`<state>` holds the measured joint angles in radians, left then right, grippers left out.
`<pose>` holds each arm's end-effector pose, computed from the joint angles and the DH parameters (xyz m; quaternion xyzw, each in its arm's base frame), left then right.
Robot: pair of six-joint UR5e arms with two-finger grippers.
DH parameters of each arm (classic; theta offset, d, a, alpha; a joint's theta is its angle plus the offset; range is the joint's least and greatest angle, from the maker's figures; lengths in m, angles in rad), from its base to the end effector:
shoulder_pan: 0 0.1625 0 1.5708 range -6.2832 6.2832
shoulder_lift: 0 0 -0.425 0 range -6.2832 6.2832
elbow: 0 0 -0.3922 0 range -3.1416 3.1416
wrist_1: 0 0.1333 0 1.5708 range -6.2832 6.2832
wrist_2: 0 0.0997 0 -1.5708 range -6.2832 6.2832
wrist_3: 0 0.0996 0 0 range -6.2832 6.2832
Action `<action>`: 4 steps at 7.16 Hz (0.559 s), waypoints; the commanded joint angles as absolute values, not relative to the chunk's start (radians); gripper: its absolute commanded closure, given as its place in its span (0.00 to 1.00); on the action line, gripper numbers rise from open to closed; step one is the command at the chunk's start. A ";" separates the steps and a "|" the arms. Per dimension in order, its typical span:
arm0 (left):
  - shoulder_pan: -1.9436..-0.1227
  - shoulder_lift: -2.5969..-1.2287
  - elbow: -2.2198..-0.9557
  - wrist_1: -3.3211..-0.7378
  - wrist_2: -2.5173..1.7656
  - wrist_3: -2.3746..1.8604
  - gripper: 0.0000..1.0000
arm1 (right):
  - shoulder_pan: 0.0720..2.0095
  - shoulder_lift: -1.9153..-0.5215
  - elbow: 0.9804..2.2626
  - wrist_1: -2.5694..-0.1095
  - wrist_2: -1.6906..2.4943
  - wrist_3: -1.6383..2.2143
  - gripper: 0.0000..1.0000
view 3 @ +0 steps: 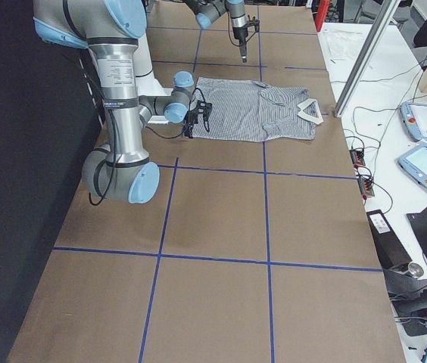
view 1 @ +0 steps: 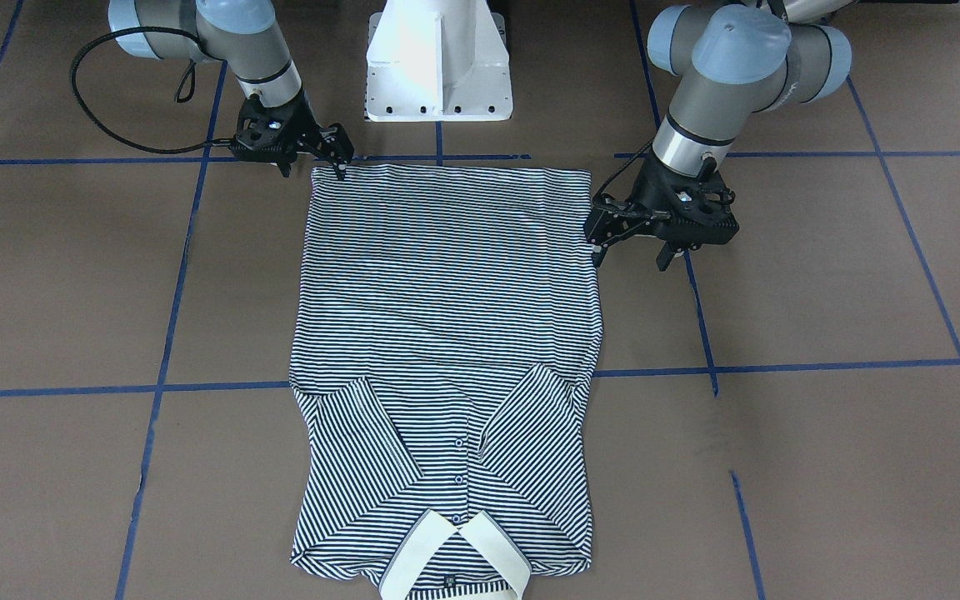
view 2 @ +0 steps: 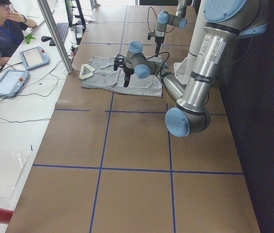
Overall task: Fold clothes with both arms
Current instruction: 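Move both grippers down to the shirt hem nearest the robot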
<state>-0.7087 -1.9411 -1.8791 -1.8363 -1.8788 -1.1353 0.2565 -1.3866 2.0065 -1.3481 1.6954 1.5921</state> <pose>0.3842 -0.4652 0.2874 0.1284 0.4517 -0.0507 0.8814 -0.4889 -0.2532 0.3438 -0.0085 -0.4120 0.1009 0.9055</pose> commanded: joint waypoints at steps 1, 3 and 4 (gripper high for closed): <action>-0.709 -1.940 -1.894 -1.835 -1.878 -1.138 0.00 | 0.239 -1.381 2.000 -1.391 1.692 1.598 0.00; -0.710 -1.939 -1.896 -1.835 -1.878 -1.138 0.00 | 0.216 -1.374 1.994 -1.396 1.692 1.598 0.11; -0.710 -1.939 -1.896 -1.835 -1.878 -1.138 0.00 | 0.216 -1.374 1.994 -1.396 1.692 1.598 0.18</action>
